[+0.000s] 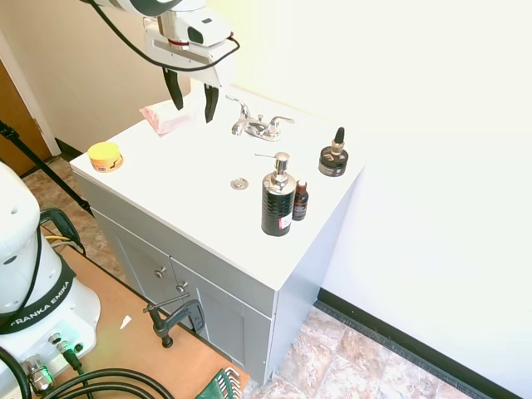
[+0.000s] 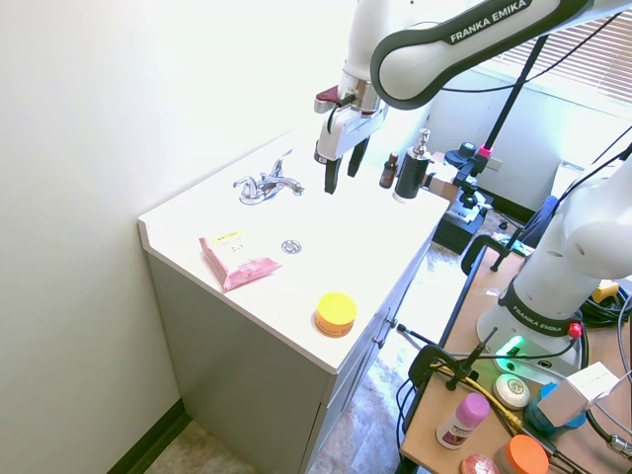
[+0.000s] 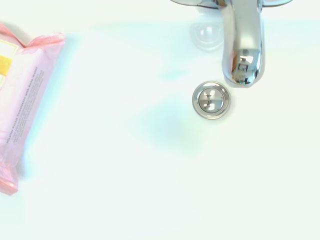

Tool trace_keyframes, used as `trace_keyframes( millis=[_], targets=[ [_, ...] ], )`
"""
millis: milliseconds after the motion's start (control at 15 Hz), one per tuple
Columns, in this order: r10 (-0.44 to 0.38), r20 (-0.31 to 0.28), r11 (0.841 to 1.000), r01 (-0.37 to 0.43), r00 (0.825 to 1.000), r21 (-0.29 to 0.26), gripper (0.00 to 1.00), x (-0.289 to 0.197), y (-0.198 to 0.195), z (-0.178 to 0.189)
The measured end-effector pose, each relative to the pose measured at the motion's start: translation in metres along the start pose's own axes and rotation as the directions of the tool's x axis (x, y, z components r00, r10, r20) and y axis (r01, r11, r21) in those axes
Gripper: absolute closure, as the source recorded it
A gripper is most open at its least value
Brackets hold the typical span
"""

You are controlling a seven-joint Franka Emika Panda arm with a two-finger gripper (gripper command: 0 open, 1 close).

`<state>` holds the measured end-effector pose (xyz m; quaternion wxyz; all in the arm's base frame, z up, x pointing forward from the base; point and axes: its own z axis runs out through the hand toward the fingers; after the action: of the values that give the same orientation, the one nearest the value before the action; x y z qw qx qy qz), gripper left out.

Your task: Turn on the hot water

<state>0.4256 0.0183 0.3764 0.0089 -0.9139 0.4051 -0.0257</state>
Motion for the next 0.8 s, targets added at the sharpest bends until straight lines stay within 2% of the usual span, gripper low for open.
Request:
trace_keyframes(
  millis=[200,400,600,800],
  targets=[
    [0.012,-0.016,1.000,-0.012,1.000,0.002,0.00,0.002,-0.003,-0.002],
    [0.079,-0.060,0.997,-0.078,0.995,0.022,0.00,0.003,-0.032,-0.010],
    [0.160,-0.125,0.987,-0.155,0.979,0.049,0.00,0.013,-0.070,-0.008],
    [0.192,-0.187,0.981,-0.182,0.963,0.071,0.00,0.031,-0.099,0.010]
  ],
)
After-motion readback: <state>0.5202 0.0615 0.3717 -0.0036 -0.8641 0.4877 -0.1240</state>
